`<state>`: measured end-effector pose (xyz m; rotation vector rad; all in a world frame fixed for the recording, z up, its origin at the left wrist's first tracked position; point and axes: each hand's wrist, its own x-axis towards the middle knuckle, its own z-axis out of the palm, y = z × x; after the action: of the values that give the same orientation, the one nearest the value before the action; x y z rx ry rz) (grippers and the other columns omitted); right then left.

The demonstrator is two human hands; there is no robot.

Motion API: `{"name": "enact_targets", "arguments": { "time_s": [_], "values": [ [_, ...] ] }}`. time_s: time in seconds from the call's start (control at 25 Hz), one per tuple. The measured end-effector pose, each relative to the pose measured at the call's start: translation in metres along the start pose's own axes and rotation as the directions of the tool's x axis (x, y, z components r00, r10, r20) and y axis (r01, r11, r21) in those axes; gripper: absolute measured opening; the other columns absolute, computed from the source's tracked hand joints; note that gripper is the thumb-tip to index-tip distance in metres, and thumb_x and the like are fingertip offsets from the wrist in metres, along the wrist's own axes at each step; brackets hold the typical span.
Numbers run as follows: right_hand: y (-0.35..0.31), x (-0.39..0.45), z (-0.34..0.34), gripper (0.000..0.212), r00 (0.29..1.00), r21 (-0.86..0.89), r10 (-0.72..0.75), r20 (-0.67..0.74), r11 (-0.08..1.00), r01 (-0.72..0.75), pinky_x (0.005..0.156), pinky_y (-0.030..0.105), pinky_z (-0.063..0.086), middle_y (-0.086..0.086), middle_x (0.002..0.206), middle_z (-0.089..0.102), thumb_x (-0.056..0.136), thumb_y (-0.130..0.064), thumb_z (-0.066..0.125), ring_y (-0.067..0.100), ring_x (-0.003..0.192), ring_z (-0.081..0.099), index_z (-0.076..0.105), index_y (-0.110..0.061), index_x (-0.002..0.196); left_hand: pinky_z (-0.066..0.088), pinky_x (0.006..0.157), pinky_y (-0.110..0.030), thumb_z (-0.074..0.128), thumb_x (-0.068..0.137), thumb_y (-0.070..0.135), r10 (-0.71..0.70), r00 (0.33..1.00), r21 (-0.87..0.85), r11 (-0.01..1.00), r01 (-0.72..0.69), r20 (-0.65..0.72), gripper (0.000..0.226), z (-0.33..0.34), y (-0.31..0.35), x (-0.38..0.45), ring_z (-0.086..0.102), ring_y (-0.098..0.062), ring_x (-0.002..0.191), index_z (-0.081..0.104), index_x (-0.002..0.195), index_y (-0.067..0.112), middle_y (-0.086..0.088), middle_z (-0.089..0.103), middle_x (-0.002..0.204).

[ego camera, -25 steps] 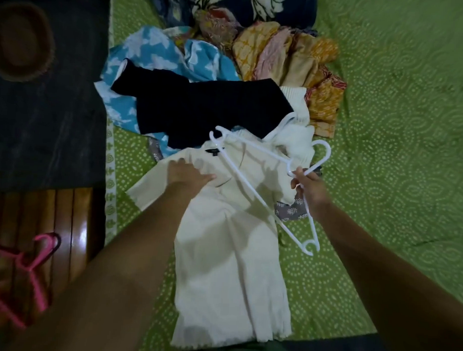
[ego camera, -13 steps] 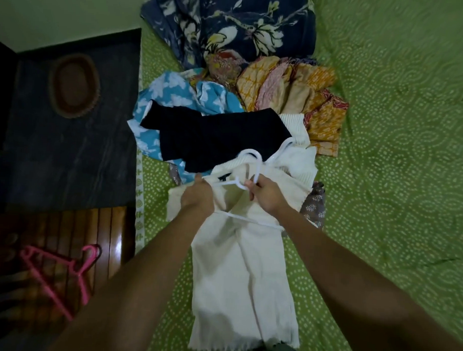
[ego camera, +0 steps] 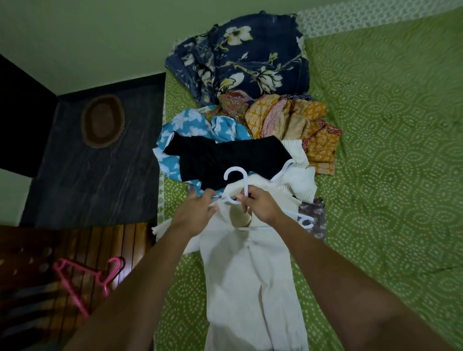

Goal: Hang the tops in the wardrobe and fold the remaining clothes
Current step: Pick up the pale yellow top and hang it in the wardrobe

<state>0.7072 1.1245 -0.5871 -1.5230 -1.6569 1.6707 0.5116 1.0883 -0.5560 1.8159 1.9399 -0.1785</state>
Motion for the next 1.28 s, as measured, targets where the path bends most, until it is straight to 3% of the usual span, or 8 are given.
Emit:
{"name": "enact_targets", "arguments": {
  "time_s": [0.08,0.2,0.36,0.56,0.68,0.8,0.96,1.28],
  "values": [
    [0.0,-0.018,0.004,0.015,0.997,-0.115,-0.004,-0.083,0.993,-0.005,0.092,0.042,0.041,-0.005,0.089,0.067,0.09,-0.037,0.059,0.016,0.091,0.056,0.055,-0.024,0.098,0.034,0.094,-0.039,0.045,0.096,0.042,0.04,0.997,0.131,0.99,-0.049,0.065,0.026,0.0,0.001,-0.008,0.043,-0.026,0.116,0.055,0.115,0.027,-0.001,0.057,0.119],
    [0.007,-0.058,0.023,0.052,0.864,-0.279,-0.168,-0.475,0.96,0.032,0.081,0.034,0.03,0.002,0.111,0.049,0.083,-0.045,0.063,0.014,0.098,0.038,0.05,-0.01,0.119,0.037,0.089,-0.039,0.04,0.101,0.028,0.124,0.987,-0.083,0.99,-0.116,0.098,0.023,0.007,0.029,-0.031,0.049,-0.03,0.109,0.052,0.113,0.012,-0.009,0.055,0.114],
    [-0.003,-0.107,0.046,0.029,0.957,-0.333,-0.21,-0.202,0.933,0.134,0.075,0.038,0.04,0.006,0.093,0.054,0.087,-0.04,0.058,0.022,0.086,0.048,0.054,-0.012,0.094,0.043,0.088,-0.044,0.037,0.102,0.023,0.186,0.982,-0.252,0.95,-0.185,-0.02,0.027,-0.001,0.052,-0.071,0.053,-0.031,0.105,0.05,0.12,0.008,-0.014,0.057,0.111],
    [-0.033,-0.188,0.063,0.036,0.954,-0.258,-0.198,-0.225,0.956,0.138,0.06,0.03,0.033,-0.003,0.069,0.047,0.085,-0.055,0.054,0.013,0.064,0.044,0.045,-0.021,0.078,0.044,0.075,-0.037,0.042,0.098,0.045,0.326,0.927,-0.027,0.941,-0.337,-0.185,0.033,-0.056,0.077,-0.141,0.059,-0.027,0.101,0.053,0.115,0.02,-0.004,0.063,0.109],
    [-0.028,-0.257,0.058,0.037,0.981,-0.552,-0.095,-0.171,0.834,-0.015,0.084,0.036,0.035,0.004,0.1,0.063,0.088,-0.05,0.051,0.025,0.096,0.057,0.055,-0.02,0.108,0.045,0.073,-0.034,0.043,0.098,0.044,0.417,0.863,0.001,0.901,-0.435,-0.285,0.031,-0.105,0.091,-0.195,0.061,-0.021,0.098,0.054,0.119,0.023,0.001,0.064,0.108],
    [-0.02,-0.323,0.038,0.043,0.951,-0.642,0.068,-0.303,0.723,-0.256,0.099,0.037,0.032,0.008,0.126,0.06,0.093,-0.041,0.048,0.027,0.119,0.053,0.049,-0.025,0.133,0.045,0.067,-0.029,0.045,0.098,0.04,0.475,0.784,-0.017,0.851,-0.525,-0.4,0.032,-0.146,0.089,-0.249,0.059,-0.012,0.089,0.054,0.127,0.029,0.008,0.065,0.105],
    [-0.036,-0.393,-0.009,0.039,0.866,-0.623,0.167,-0.471,0.632,-0.461,0.089,0.029,0.043,0.012,0.13,0.059,0.099,-0.036,0.044,0.026,0.116,0.057,0.058,-0.014,0.127,0.051,0.075,-0.039,0.048,0.098,0.031,0.594,0.674,0.048,0.765,-0.643,-0.44,0.025,-0.16,0.068,-0.292,0.062,-0.021,0.089,0.06,0.118,0.022,0.0,0.066,0.103],
    [-0.125,-0.49,-0.036,0.028,0.784,-0.537,0.111,-0.61,0.67,-0.513,0.063,0.027,0.045,0.013,0.116,0.064,0.091,-0.023,0.061,0.026,0.094,0.064,0.061,-0.004,0.112,0.047,0.076,-0.037,0.044,0.099,0.021,0.632,0.58,0.141,0.729,-0.67,-0.514,0.027,-0.115,0.097,-0.311,0.06,-0.03,0.102,0.057,0.122,0.018,-0.01,0.062,0.119]
  ]
}}
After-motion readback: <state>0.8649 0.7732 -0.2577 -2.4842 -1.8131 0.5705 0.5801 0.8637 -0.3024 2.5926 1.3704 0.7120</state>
